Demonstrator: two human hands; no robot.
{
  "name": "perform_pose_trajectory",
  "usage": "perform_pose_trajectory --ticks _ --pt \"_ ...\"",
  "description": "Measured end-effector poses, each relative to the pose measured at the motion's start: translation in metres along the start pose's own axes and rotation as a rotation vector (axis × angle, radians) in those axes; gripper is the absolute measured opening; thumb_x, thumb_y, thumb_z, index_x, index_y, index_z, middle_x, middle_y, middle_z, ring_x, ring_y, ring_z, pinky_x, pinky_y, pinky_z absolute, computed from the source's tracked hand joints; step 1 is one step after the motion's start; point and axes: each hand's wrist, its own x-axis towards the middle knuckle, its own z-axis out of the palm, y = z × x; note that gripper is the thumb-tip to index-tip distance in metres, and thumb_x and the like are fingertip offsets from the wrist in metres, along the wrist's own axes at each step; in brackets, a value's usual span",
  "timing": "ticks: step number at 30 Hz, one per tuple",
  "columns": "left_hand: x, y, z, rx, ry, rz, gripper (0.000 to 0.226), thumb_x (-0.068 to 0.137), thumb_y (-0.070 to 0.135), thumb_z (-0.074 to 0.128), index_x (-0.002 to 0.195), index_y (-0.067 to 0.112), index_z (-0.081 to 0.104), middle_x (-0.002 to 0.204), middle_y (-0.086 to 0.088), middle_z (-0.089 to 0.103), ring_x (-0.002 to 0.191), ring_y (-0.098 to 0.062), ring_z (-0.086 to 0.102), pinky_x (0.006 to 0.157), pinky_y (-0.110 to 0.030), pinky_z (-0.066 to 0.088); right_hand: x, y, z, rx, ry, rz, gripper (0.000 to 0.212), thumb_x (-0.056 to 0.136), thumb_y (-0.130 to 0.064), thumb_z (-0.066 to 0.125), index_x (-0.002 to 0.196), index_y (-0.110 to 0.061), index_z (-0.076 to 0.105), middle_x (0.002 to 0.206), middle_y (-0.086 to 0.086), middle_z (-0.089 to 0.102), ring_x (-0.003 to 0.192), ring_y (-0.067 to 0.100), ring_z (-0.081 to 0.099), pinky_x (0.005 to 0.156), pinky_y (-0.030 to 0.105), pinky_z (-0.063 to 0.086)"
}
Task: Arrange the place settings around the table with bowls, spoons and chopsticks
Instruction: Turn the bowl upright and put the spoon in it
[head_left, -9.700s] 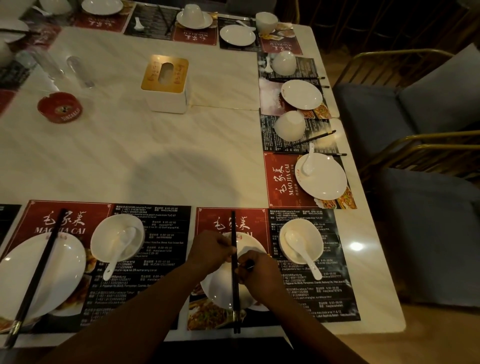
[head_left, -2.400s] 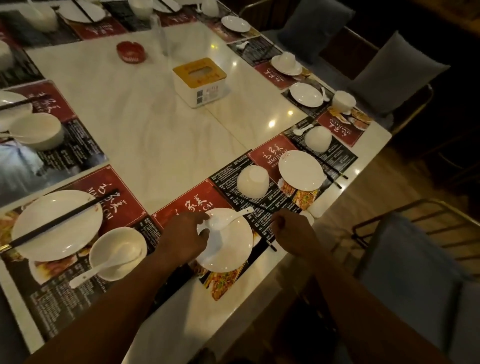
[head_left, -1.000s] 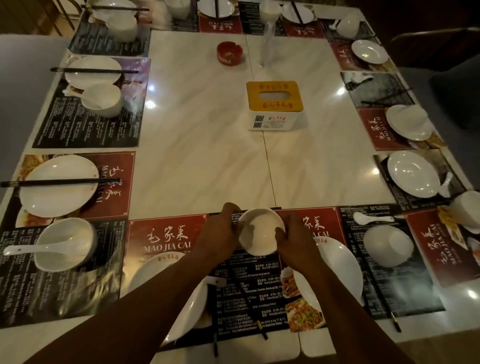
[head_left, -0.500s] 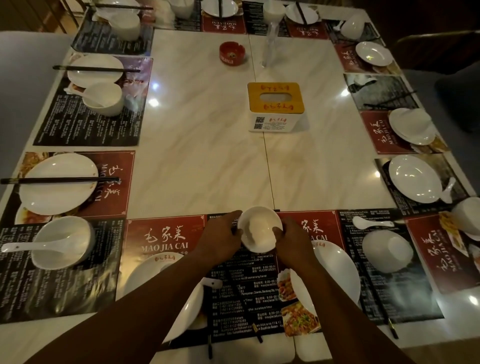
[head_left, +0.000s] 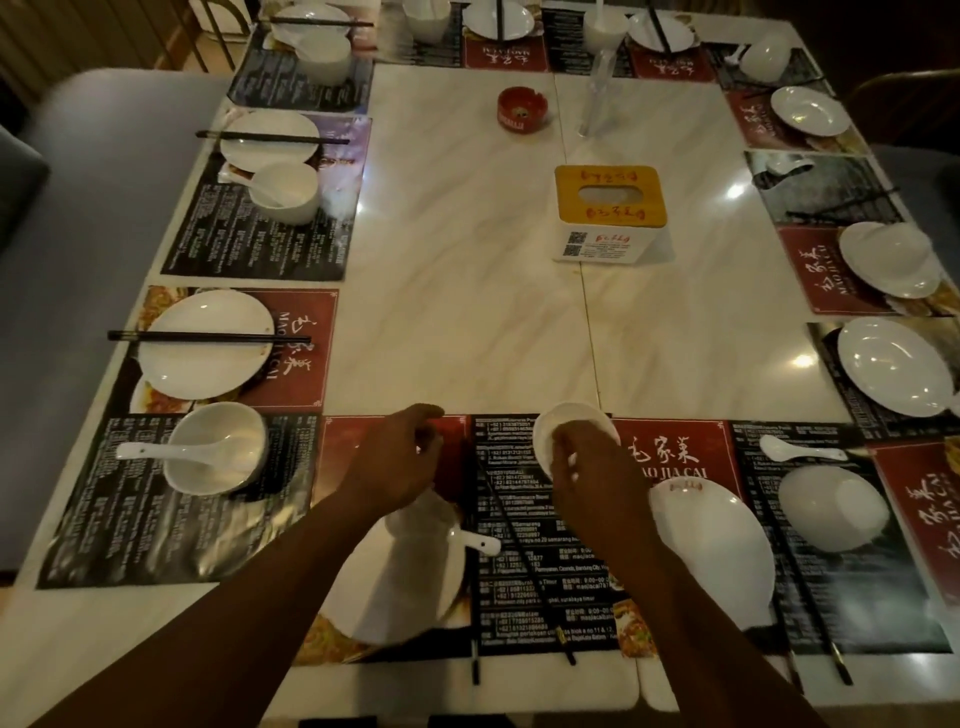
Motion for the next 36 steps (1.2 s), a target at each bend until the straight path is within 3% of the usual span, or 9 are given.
perform_pose_trajectory --ticks 4,10,13,17,21,24,26,31,36 --pt "-0.016 -0.027 -0.014 0.108 0.006 0.007 0.033 0.093 0.023 0.063 0.126 0.024 0.062 0.112 0.001 0.072 0.095 -0.011 0.066 0.086 -0.034 0.057 -0.027 -0.037 0.038 -0.124 -0.332 -0.182 0.004 0.095 -0.027 0.057 0.091 -0.025 0.057 0.09 -0.006 0.057 0.087 0.012 0.055 0.067 0.028 0.049" --pt "-0.035 -0.044 -0.022 0.165 -0.033 0.063 0.013 0.088 0.019 0.067 0.099 0.025 0.069 0.098 0.006 0.069 0.092 -0.012 0.064 0.084 -0.031 0.054 -0.053 -0.043 0.068 -0.29 -0.518 -0.213 0.036 0.091 -0.026 0.065 0.124 -0.018 0.052 0.114 0.006 0.064 0.104 0.026 0.056 0.085 0.037 0.044" --pt "-0.04 -0.046 -0.024 0.172 -0.051 0.08 0.015 0.089 0.017 0.068 0.102 0.025 0.069 0.098 0.012 0.063 0.09 -0.006 0.056 0.08 -0.021 0.045 -0.056 -0.047 0.07 -0.332 -0.516 -0.214 0.044 0.087 -0.013 0.067 0.127 -0.017 0.05 0.113 0.007 0.064 0.105 0.027 0.057 0.086 0.036 0.043" --pt "-0.042 -0.052 -0.031 0.16 -0.059 0.105 0.022 0.091 0.015 0.066 0.111 0.024 0.069 0.104 0.012 0.063 0.094 -0.006 0.056 0.08 -0.02 0.042 -0.052 -0.054 0.062 -0.142 -0.489 -0.028 0.025 0.089 -0.011 0.067 0.11 -0.021 0.059 0.104 0.002 0.064 0.091 0.014 0.059 0.066 0.019 0.04" --pt "-0.038 -0.06 -0.037 0.161 -0.067 0.122 0.019 0.091 0.026 0.066 0.109 0.03 0.067 0.11 0.009 0.067 0.097 -0.009 0.061 0.086 -0.028 0.05 -0.047 -0.042 0.03 0.068 -0.314 0.213 0.017 0.091 -0.013 0.067 0.103 -0.026 0.061 0.092 -0.013 0.063 0.077 0.0 0.061 0.064 0.018 0.053" --pt "-0.035 -0.058 -0.033 0.202 -0.043 0.139 0.022 0.091 0.023 0.065 0.112 0.026 0.068 0.114 0.003 0.068 0.103 -0.015 0.063 0.09 -0.031 0.05 -0.043 -0.02 -0.003 0.097 -0.142 0.365 0.02 0.092 -0.013 0.067 0.108 -0.023 0.06 0.091 -0.016 0.059 0.072 -0.006 0.057 0.05 0.01 0.044" --pt "-0.034 -0.058 -0.028 0.23 -0.049 0.147 0.024 0.089 0.023 0.066 0.113 0.025 0.069 0.115 0.001 0.068 0.107 -0.019 0.063 0.095 -0.034 0.051 -0.043 -0.002 -0.02 0.085 -0.059 0.454 0.018 0.09 -0.015 0.07 0.102 -0.022 0.059 0.089 -0.014 0.059 0.071 -0.005 0.054 0.053 0.009 0.037" --pt "-0.031 -0.057 -0.012 0.303 -0.053 0.147 0.03 0.086 0.026 0.067 0.116 0.03 0.07 0.119 0.003 0.067 0.114 -0.019 0.06 0.102 -0.038 0.046 -0.041 0.028 -0.028 0.153 -0.023 0.585 0.016 0.083 -0.024 0.078 0.088 -0.026 0.062 0.084 -0.008 0.067 0.081 0.012 0.065 0.073 0.034 0.054" --pt "-0.03 -0.053 -0.003 0.341 -0.046 0.11 0.031 0.087 0.026 0.064 0.118 0.029 0.069 0.12 0.002 0.064 0.113 -0.02 0.058 0.098 -0.034 0.046 -0.033 0.036 -0.017 0.225 -0.06 0.645 0.016 0.082 -0.027 0.078 0.089 -0.025 0.065 0.088 -0.007 0.069 0.083 0.013 0.066 0.079 0.04 0.057"
